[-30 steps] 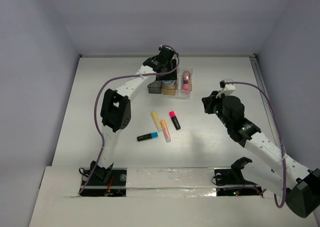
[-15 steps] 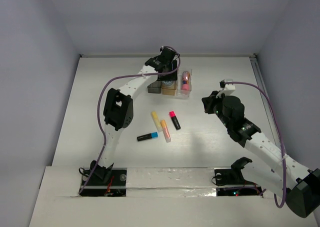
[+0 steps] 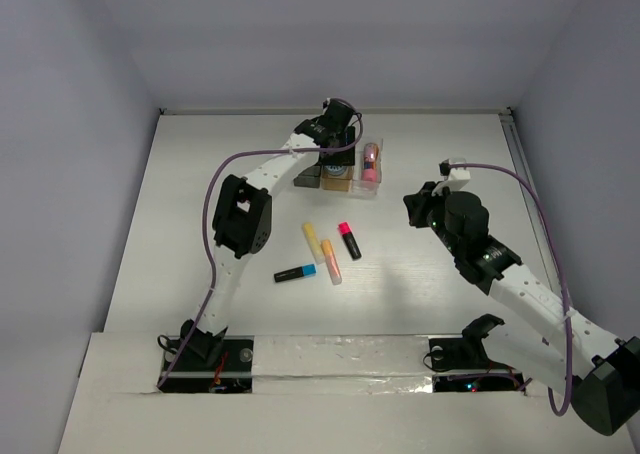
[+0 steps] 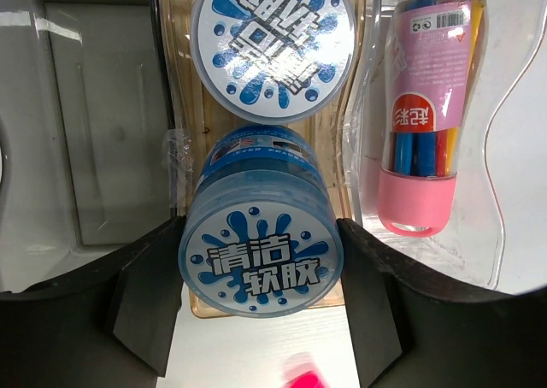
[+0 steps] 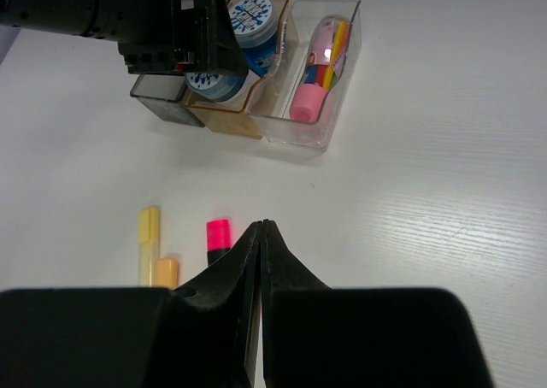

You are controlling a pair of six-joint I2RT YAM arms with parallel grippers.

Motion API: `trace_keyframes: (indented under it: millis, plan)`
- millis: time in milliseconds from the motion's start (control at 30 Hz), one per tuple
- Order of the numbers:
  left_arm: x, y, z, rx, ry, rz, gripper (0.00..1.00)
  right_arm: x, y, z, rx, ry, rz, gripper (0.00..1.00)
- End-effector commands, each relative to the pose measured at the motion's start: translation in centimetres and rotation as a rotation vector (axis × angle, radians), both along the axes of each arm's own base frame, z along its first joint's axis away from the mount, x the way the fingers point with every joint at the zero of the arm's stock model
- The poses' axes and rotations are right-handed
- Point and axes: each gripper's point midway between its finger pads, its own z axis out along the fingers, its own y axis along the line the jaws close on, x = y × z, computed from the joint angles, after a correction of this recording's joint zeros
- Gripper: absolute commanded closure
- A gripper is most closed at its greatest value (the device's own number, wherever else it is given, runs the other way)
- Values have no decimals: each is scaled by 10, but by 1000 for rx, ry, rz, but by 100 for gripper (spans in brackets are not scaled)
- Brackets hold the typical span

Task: Sort the stationery into containers
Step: Place the stationery in the storage box, then move the pen to the center of the board.

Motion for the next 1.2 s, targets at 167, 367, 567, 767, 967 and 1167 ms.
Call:
trace_keyframes:
  millis: [167, 367, 567, 767, 967, 1167]
  plan:
    - [5, -3, 85, -122, -180, 4, 28, 4, 9, 8, 20, -28, 24, 81]
    - [0, -1, 170, -246, -370, -14, 20, 5, 14, 3, 9, -10, 47, 50]
    - [-55, 29, 211, -363, -461, 31, 60, 3, 24, -2, -1, 16, 101, 94]
    - [-156, 71, 123, -376, -358, 95, 100, 0, 47, -15, -10, 69, 219, 100]
    - [-238, 102, 49, -353, -252, 68, 100, -8, 88, -40, -92, 147, 350, 96]
    - [-256, 112, 11, -179, -144, -2, 56, -9, 105, -65, -183, 224, 365, 89]
